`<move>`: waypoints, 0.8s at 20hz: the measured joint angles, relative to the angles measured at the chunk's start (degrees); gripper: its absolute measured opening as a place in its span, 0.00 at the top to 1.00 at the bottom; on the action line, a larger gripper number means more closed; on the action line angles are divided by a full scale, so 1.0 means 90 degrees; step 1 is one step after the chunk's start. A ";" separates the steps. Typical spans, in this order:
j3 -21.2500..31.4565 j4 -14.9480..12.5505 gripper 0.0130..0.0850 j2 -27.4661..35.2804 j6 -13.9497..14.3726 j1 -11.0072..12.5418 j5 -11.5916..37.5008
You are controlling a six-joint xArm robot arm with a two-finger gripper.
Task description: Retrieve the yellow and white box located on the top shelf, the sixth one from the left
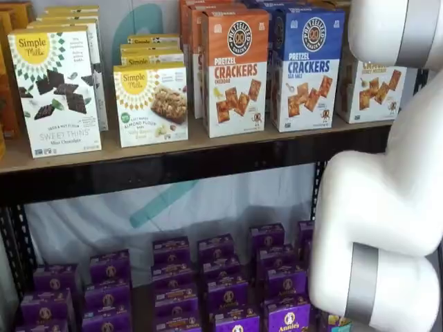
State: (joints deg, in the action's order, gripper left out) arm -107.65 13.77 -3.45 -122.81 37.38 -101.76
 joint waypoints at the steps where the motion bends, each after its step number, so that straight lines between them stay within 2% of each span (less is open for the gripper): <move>1: -0.0047 -0.0035 0.00 0.0032 0.0012 -0.0020 -0.0028; 6: -0.0326 -0.0210 0.00 0.0215 0.0081 -0.0126 -0.0238; 11: -0.0263 -0.0343 0.00 0.0196 0.0109 -0.0217 -0.0158; 16: -0.0574 -0.0507 0.00 0.0395 0.0141 -0.0276 -0.0467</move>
State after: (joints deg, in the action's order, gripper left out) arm -112.82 9.21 0.10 -121.54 34.89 -105.96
